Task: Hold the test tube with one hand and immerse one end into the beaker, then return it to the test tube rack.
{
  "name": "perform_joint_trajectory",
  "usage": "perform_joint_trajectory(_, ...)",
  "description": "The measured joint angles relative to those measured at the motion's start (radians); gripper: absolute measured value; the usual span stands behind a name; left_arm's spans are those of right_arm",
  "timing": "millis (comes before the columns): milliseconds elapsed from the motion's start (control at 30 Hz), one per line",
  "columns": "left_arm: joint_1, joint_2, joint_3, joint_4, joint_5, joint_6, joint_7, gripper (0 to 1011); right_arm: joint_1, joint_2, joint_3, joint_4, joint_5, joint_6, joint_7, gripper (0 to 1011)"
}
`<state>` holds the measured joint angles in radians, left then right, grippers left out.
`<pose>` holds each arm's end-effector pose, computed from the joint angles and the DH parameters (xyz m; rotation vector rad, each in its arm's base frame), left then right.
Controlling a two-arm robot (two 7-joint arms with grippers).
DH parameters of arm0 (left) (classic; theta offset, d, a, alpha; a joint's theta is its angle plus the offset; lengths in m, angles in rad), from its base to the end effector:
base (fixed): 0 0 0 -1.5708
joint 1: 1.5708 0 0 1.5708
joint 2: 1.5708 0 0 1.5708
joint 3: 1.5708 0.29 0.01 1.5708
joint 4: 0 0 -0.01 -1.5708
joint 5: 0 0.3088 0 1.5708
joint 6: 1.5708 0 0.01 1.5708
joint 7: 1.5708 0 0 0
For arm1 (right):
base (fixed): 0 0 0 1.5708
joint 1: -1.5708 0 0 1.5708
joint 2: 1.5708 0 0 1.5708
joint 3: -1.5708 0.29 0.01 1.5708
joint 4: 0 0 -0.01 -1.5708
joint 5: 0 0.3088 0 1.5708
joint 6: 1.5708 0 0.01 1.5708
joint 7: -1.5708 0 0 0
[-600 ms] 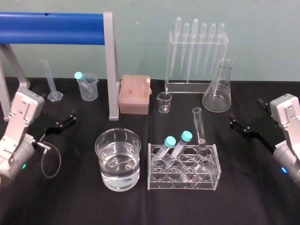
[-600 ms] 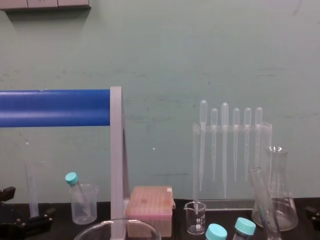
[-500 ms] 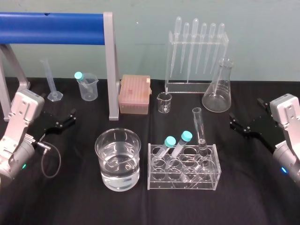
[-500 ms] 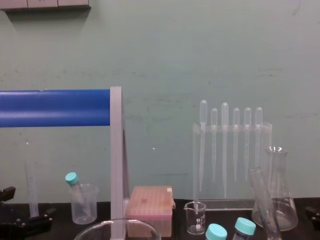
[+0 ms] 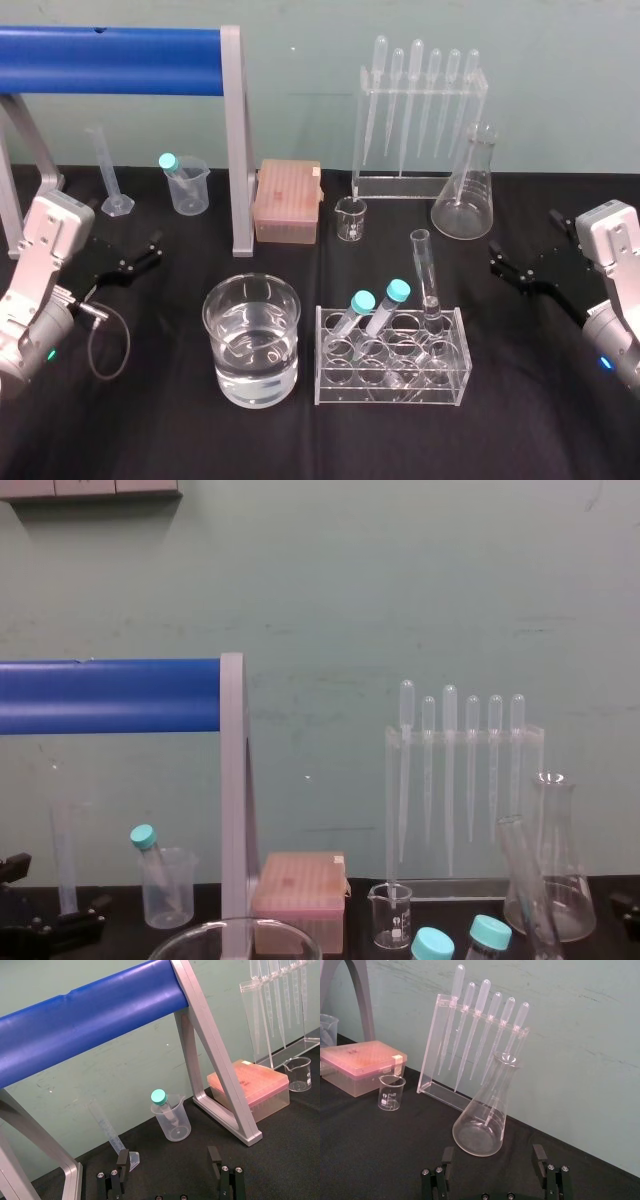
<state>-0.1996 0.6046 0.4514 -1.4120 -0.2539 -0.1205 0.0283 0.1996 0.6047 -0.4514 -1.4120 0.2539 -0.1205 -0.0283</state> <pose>0.3581 0.0826 -0.3023 0.3044 -0.2851 1.2480 0.3581 -0.0827 -0.3022 -0.3044 -0.2851 -1.2480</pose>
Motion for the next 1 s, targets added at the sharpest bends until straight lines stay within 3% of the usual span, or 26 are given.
perform_joint_trajectory(1000, 0.000, 0.000, 0.000, 0.000, 0.000, 0.000, 0.000, 1000, 0.000, 0.000, 0.000, 0.000, 0.000, 0.000, 0.000, 1000)
